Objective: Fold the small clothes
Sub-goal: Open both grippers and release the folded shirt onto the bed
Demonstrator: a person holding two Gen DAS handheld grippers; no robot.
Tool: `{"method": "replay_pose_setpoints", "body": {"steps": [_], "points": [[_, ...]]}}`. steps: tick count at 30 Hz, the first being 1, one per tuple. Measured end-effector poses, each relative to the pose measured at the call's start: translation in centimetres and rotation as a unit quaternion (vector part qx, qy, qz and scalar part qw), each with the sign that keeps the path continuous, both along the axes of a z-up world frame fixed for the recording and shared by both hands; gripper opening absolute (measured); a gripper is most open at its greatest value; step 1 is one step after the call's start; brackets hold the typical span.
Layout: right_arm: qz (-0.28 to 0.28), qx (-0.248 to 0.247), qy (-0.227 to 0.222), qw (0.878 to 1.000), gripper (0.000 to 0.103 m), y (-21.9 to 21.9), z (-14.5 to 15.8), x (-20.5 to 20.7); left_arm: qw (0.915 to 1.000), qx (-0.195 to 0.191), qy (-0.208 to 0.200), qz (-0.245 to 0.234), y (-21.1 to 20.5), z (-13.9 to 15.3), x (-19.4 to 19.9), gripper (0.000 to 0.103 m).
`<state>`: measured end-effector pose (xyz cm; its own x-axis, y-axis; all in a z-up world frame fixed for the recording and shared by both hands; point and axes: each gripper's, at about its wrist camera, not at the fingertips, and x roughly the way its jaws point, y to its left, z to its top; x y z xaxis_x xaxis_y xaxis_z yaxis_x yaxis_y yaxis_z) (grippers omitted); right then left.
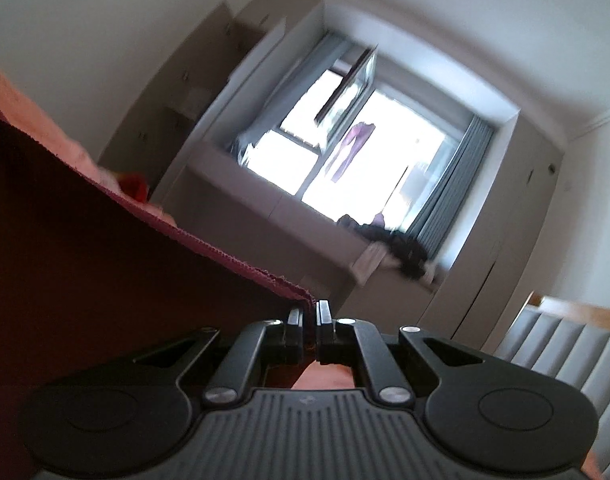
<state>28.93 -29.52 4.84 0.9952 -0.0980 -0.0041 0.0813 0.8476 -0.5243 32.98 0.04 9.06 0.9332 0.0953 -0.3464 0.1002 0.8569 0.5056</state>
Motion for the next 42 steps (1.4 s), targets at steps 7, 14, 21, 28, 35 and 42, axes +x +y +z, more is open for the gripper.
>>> {"method": "replay_pose_setpoints", "body": {"steps": [7, 14, 21, 28, 35, 42], "points": [[-0.002, -0.001, 0.084, 0.996, 0.006, 0.6, -5.5, 6.6, 0.9958, -0.051, 0.075, 0.014, 2.1, -4.4, 6.3, 0.015], [-0.004, 0.018, 0.134, 0.991, 0.014, 0.3, -8.4, 8.5, 0.9851, -0.115, 0.12, 0.045, 3.9, -5.7, 8.0, 0.041], [-0.019, 0.052, 0.143, 0.988, 0.059, -1.9, -6.3, 9.9, 0.9719, -0.176, 0.134, 0.08, 6.3, -6.6, 8.1, 0.058], [-0.053, 0.089, 0.147, 0.984, 0.095, -4.4, -5.7, 10.0, 0.9789, -0.137, 0.123, 0.089, 5.3, -7.6, 7.7, 0.062], [-0.081, 0.119, 0.137, 0.98, 0.101, -7.4, -5.3, 8.8, 0.9749, -0.184, 0.094, 0.083, 6.6, -6.1, 6.6, 0.08], [-0.102, 0.185, 0.083, 0.974, 0.103, -10.8, -2.9, 4.7, 0.9719, -0.224, 0.008, 0.072, 8.6, -2.4, 2.7, 0.101]]}}
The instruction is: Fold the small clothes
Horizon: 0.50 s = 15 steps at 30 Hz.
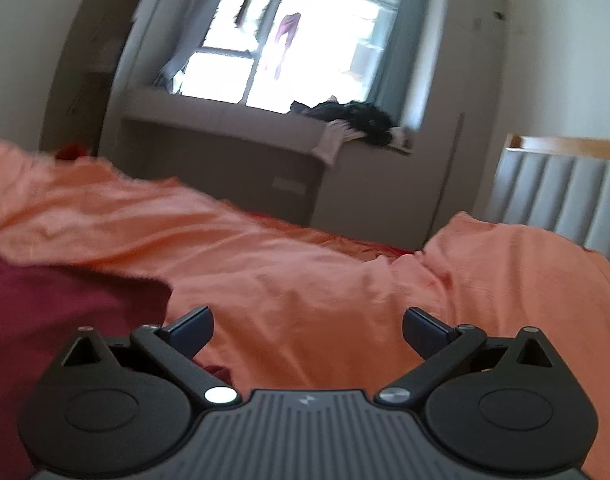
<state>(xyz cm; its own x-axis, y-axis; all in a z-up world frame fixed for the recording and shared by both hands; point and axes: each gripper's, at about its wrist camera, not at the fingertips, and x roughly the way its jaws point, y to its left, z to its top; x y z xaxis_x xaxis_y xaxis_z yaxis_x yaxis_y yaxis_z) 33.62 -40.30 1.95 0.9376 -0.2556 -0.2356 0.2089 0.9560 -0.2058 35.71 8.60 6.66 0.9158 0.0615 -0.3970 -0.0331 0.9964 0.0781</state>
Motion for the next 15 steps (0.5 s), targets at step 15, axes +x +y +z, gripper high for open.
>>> {"method": "replay_pose_setpoints", "body": {"steps": [15], "points": [[0.078, 0.059, -0.065, 0.993, 0.103, 5.0, 1.1, -7.2, 0.9969, -0.06, -0.024, 0.045, 5.7, -2.1, -8.7, 0.102]]}}
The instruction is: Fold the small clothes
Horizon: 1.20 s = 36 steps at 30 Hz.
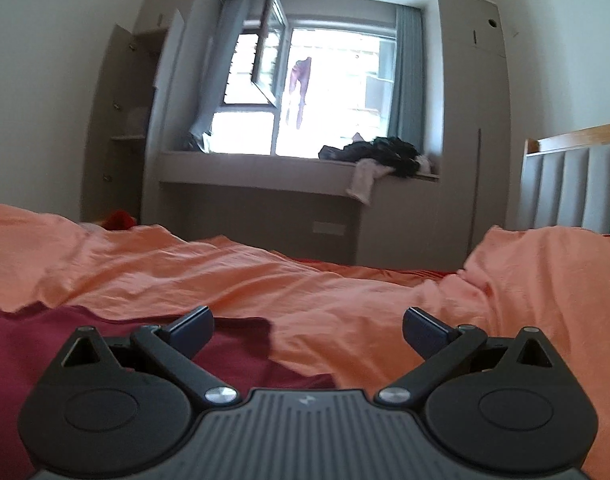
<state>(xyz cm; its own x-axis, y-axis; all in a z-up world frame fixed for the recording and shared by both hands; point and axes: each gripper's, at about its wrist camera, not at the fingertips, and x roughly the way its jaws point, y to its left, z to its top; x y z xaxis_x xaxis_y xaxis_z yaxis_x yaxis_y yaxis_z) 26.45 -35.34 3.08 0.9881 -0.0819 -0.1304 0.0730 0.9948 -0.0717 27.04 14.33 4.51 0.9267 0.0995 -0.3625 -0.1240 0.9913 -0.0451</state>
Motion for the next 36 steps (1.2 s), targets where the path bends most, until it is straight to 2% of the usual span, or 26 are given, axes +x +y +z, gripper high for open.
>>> {"method": "replay_pose_setpoints", "body": {"steps": [8, 12, 16, 23, 30, 36], "points": [[0.072, -0.028, -0.015, 0.997, 0.103, 6.0, -1.1, -2.5, 0.9987, -0.048, -0.002, -0.015, 0.7, -1.7, -4.2, 0.102], [0.096, -0.057, -0.014, 0.994, 0.103, 9.2, -1.5, -2.6, 0.9985, -0.044, 0.02, -0.026, -0.2, -3.0, -4.4, 0.102], [0.103, -0.063, 0.0, 0.993, 0.103, 11.3, -1.7, -1.8, 0.9979, -0.045, 0.025, -0.04, -0.9, -3.6, -4.3, 0.102], [0.119, -0.07, 0.031, 0.99, 0.103, 12.5, -3.0, -1.7, 0.9979, -0.044, 0.025, -0.042, -1.6, -4.0, -4.4, 0.102], [0.133, -0.059, 0.021, 0.989, 0.103, 13.1, -3.1, -2.0, 0.996, -0.074, 0.033, -0.037, -1.4, -4.4, -4.2, 0.102], [0.141, -0.07, 0.04, 0.987, 0.103, 13.8, -4.1, -1.7, 0.9954, -0.081, 0.035, -0.037, -1.2, -4.4, -4.1, 0.102]]}}
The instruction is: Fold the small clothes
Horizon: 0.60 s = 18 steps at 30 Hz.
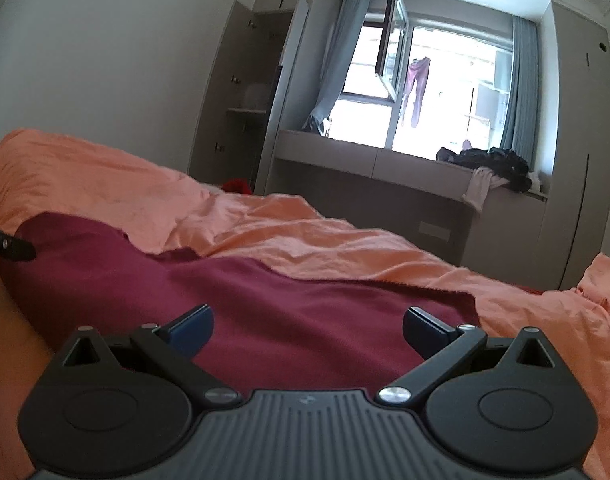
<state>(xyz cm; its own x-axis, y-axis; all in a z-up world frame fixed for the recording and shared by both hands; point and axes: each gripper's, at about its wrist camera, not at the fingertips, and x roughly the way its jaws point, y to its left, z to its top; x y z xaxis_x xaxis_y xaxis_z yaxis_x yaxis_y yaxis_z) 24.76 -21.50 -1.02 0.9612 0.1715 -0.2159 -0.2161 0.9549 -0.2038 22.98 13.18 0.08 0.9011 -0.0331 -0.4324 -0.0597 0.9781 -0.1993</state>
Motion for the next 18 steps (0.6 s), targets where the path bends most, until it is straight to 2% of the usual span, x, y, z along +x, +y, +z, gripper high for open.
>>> {"method": "replay_pose_setpoints", "body": {"steps": [4, 11, 14, 18], "points": [[-0.004, 0.012, 0.016, 1.0, 0.103, -0.1, -0.8, 0.3, 1.0, -0.002, 0.0, 0.0, 0.0, 0.0, 0.0, 0.102], [-0.018, 0.022, 0.016, 0.999, 0.103, -0.1, -1.5, 0.0, 0.9999, -0.011, -0.009, 0.0, 0.1, 0.1, -0.4, 0.102], [-0.027, 0.022, 0.018, 0.999, 0.103, 0.1, -1.7, 0.0, 0.997, -0.063, -0.038, -0.023, 0.3, 0.2, -1.4, 0.102], [-0.028, 0.023, 0.021, 0.999, 0.103, 0.1, -1.7, 0.0, 0.9864, -0.135, -0.057, -0.074, -0.1, -0.3, -2.5, 0.102]]}}
